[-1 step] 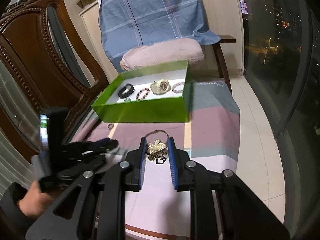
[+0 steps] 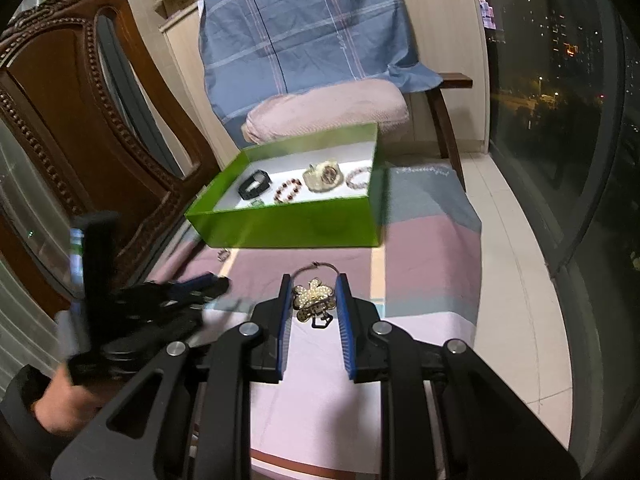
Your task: Organize jewelry
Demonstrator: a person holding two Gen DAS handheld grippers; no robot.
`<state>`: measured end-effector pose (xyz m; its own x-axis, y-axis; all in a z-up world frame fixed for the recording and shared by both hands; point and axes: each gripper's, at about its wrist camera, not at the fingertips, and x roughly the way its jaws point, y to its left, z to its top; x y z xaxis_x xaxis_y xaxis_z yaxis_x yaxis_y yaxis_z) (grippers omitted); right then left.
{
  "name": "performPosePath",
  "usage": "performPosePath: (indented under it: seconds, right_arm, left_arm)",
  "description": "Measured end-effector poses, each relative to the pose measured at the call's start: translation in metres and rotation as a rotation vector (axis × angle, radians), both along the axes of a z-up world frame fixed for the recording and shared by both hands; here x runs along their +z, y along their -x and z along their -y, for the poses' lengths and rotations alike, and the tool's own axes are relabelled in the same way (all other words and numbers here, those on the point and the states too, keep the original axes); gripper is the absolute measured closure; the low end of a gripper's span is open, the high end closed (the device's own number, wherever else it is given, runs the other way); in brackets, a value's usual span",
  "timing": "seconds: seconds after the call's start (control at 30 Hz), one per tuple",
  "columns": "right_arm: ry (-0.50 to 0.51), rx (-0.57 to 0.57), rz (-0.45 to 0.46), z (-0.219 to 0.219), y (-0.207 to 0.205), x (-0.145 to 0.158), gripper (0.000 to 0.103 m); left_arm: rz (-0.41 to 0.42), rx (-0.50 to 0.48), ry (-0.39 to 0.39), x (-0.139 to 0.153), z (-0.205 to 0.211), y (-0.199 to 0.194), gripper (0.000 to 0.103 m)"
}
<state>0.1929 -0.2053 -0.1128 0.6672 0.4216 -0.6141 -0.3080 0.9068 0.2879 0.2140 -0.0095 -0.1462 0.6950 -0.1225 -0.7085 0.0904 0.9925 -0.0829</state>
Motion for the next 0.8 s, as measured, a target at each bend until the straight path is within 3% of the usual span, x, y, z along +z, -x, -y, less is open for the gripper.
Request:
performPosePath:
  seconds: [0.13,0.33,0.8]
  right_arm:
    - [0.002,0.025,0.069,-0.010,0.012,0.010,0.082]
    - [-0.003,0.038,0.169,-0.022,0.028,0.022,0.082]
    - [0.012,0.043,0.198,-0.036,0.029,0.022,0.082]
  left_arm:
    - [0.165,0.012,-0.042,0.050,-0.012,0.043,0.084]
    - [0.298,0.054,-0.025,0.087,-0.027,0.078,0.084]
    - [0.288,0.022,-0.020,0.082,-0.025,0.079,0.084]
